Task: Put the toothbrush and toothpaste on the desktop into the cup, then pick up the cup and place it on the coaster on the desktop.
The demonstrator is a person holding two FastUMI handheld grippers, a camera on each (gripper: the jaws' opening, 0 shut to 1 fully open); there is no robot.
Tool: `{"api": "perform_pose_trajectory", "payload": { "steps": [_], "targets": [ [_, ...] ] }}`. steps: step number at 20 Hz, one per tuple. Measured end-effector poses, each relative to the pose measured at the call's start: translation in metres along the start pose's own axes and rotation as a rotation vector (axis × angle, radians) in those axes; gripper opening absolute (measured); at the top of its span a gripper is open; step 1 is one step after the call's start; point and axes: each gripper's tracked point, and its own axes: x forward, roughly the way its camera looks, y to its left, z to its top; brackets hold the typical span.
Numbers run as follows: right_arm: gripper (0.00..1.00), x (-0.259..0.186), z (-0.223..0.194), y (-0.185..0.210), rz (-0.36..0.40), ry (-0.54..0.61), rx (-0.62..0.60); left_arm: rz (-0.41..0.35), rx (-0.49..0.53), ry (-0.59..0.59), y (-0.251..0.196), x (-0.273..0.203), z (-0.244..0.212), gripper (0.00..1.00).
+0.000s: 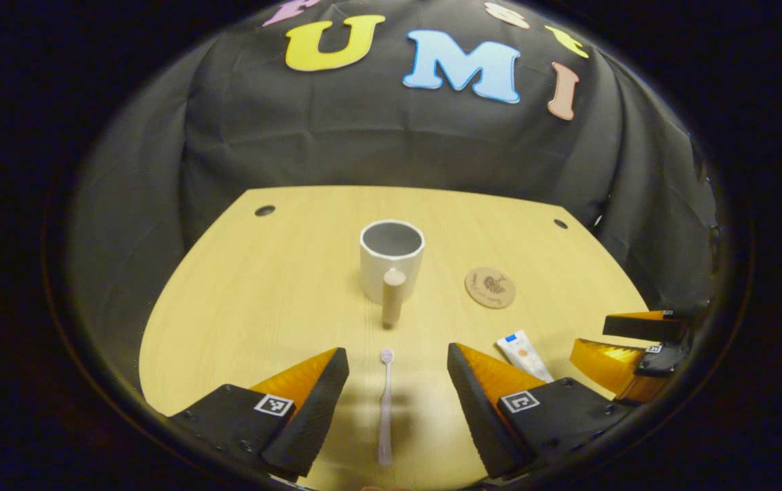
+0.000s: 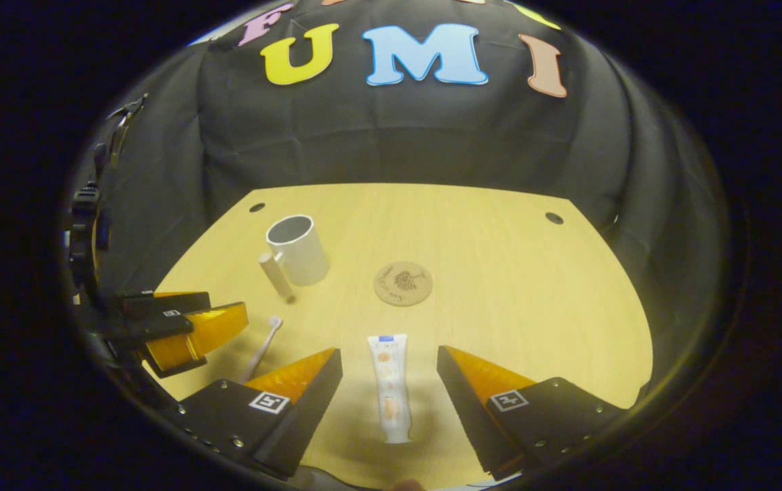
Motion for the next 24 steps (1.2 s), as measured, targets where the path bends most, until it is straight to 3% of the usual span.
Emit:
{"api": "perform_pose_trajectory", "payload": {
  "steps": [6,13,14,15,16,20,21,23,24],
  "targets": [
    [0.91,0.022,-0.030,0.010,0.024,0.136,-0.006,0.022,-0.034,0.234,0.003,-0.018,-0.039,0.95],
    [0.93,0.047,-0.060,0.005,0.016,0.298,0.018,0.042,-0.046,0.472,0.008,-0.004,-0.082,0.94],
    [0.93,0.050,-0.061,0.005,0.018,0.317,0.024,0.038,-0.058,0.491,0.007,-0.003,-0.087,1.00],
    [0.93,0.053,-0.066,0.005,0.021,0.337,0.029,0.038,-0.070,0.504,0.007,-0.001,-0.089,0.94],
    [0.92,0.057,-0.070,0.005,0.020,0.358,0.031,0.036,-0.074,0.516,0.006,-0.001,-0.091,1.00],
    [0.93,0.065,-0.083,0.004,0.011,0.432,0.023,0.048,-0.030,0.547,0.008,0.000,-0.096,0.92],
    [0.93,0.066,-0.087,0.005,0.012,0.447,0.025,0.058,-0.006,0.553,0.010,0.000,-0.097,0.86],
    [0.93,0.067,-0.088,0.000,-0.009,0.454,0.014,0.073,0.056,0.568,0.014,-0.002,-0.100,0.87],
    [0.91,0.069,-0.088,-0.001,-0.012,0.453,0.017,0.070,0.066,0.559,0.012,-0.001,-0.099,0.97]
  ]
}}
